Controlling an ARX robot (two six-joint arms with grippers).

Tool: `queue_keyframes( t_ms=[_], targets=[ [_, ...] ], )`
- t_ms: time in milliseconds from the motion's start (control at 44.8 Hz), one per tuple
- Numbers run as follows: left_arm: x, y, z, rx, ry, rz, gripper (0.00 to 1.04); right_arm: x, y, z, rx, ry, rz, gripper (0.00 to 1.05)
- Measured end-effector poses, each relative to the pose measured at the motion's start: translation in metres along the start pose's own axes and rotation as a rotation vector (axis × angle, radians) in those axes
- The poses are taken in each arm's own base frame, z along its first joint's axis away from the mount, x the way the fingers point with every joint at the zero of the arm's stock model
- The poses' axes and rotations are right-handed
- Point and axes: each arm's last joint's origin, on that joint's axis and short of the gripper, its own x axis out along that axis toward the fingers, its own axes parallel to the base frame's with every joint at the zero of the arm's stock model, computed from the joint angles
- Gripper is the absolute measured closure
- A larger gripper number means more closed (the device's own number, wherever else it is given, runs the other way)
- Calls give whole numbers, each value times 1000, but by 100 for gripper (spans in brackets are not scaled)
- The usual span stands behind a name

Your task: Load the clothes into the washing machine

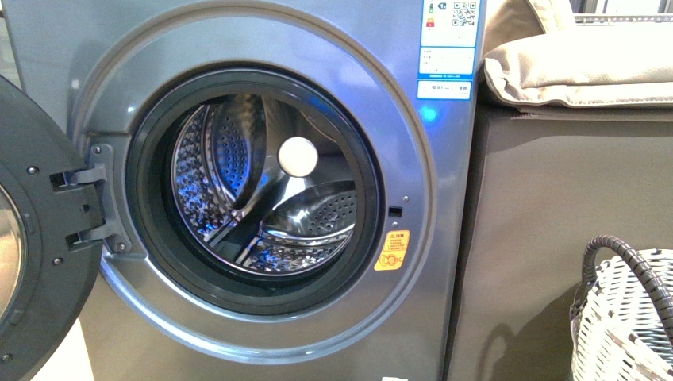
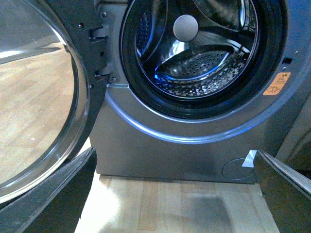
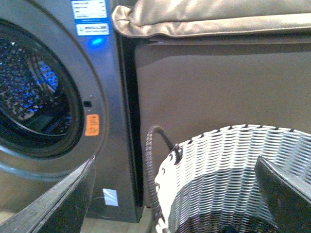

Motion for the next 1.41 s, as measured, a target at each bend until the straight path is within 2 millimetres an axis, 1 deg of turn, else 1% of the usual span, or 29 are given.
queue_keyframes(
  t_ms=[45, 112, 156, 245, 357, 402, 580, 692, 758, 982, 1182, 1294, 1405],
  targets=[
    [0, 0, 0, 0, 0, 0, 6, 15, -13, 9, 8, 22, -32, 7],
    [0, 0, 0, 0, 0, 0, 6, 39, -33, 14, 25, 70, -90, 7],
    [0, 0, 0, 0, 0, 0, 6, 56, -46, 12, 45, 119, -120, 7],
    [0, 0, 0, 0, 0, 0, 6, 87, -67, 0, 68, 208, -182, 7],
    [0, 0, 0, 0, 0, 0, 6, 114, -83, -27, 81, 319, -228, 7],
    [0, 0, 0, 0, 0, 0, 6, 128, -88, -43, 83, 379, -248, 7],
    [0, 0, 0, 0, 0, 0, 6, 160, -98, -83, 93, 505, -297, 7],
    [0, 0, 0, 0, 0, 0, 6, 183, -106, -123, 97, 611, -342, 7],
    [0, 0, 0, 0, 0, 0, 6, 191, -109, -143, 106, 676, -352, 7],
    [0, 0, 0, 0, 0, 0, 6, 204, -117, -190, 126, 818, -371, 7],
    [0, 0, 0, 0, 0, 0, 6, 210, -125, -227, 134, 940, -387, 7],
    [0, 0, 0, 0, 0, 0, 6, 215, -134, -249, 131, 977, -422, 7],
    [0, 0, 0, 0, 0, 0, 6, 217, -140, -263, 127, 992, -446, 7]
  ],
)
